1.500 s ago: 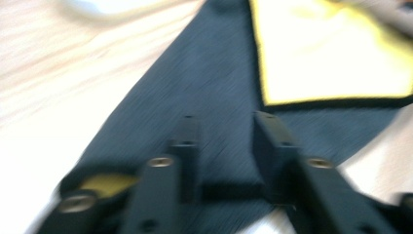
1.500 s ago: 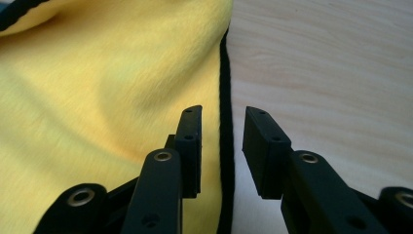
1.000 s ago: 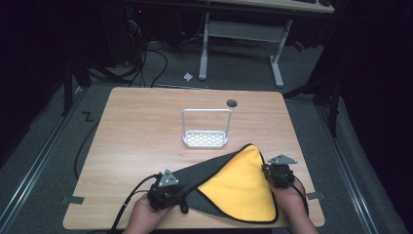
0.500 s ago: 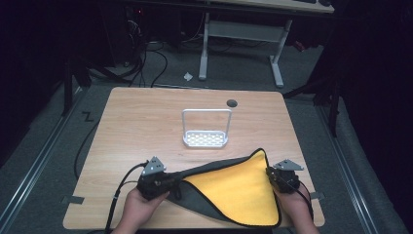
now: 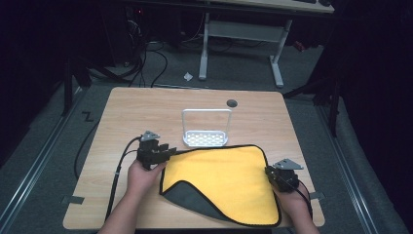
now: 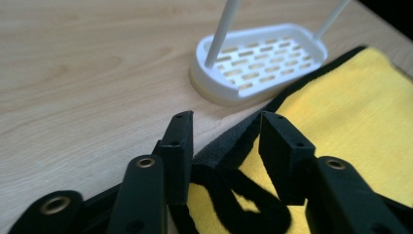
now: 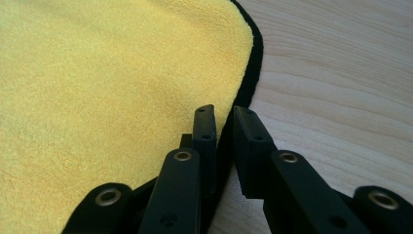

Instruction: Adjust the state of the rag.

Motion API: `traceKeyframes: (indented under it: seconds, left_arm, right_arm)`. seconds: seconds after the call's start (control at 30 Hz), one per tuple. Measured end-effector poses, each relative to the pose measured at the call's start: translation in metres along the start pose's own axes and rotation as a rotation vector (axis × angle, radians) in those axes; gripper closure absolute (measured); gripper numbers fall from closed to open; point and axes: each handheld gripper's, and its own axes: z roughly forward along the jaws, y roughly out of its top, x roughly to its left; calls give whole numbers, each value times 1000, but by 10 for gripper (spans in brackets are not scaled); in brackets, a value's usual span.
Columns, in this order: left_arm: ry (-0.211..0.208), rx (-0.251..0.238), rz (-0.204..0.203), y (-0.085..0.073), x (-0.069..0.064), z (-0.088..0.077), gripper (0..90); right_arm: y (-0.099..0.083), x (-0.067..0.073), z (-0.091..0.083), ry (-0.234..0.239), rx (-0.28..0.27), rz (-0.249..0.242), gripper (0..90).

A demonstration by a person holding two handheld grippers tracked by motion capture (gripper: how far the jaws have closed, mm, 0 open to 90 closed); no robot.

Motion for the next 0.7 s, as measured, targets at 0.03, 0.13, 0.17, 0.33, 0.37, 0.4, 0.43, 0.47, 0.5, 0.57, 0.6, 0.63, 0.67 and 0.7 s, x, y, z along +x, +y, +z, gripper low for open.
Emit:
traceKeyframes:
  seconds: [0.03,0.13,0.17,0.33,0.37,0.4,0.43,0.47,0.5,0.57,0.6,0.63,0.67,0.7]
  left_arm:
    - [-6,-16,-8,-1,-1,-8,537]
    - [-26,-29,-18,-7,-5,-22,565]
    - [-41,-17,-23,-14,-9,-29,580]
    - [-59,6,-50,-38,-16,-34,562]
    - [-59,6,-50,-38,-16,-34,566]
    - [-88,2,-63,-44,-19,-34,570]
    - [-88,2,-63,-44,-19,-34,566]
    - [-76,8,-36,-48,-25,-35,560]
    - [-76,2,-38,-49,-26,-36,552]
    - [-72,-20,-48,-50,-27,-41,526]
    - [-72,-20,-48,-50,-27,-41,524]
    - [-79,-38,-42,-49,-31,-47,522]
    - [-81,-39,-33,-49,-33,-50,517]
    - [-81,-39,-33,-49,-33,-50,516]
  right_arm:
    - [0,0,0,-1,-1,-1,806]
    - [1,1,0,-5,2,-3,807]
    - [1,1,0,-8,2,-6,807]
    - [1,1,1,-5,2,-7,806]
    - [1,1,1,-5,2,-7,806]
    - [0,1,0,-5,0,-4,806]
    - [0,1,0,-5,0,-4,806]
    - [0,1,0,-6,-1,-3,806]
    - [0,1,0,-5,-1,-2,806]
    - [0,1,0,-5,-3,1,806]
    - [0,1,0,-5,-3,1,806]
    - [0,2,0,-6,-3,0,806]
    - [0,2,0,-6,-3,0,806]
    - [0,2,0,-6,-3,0,806]
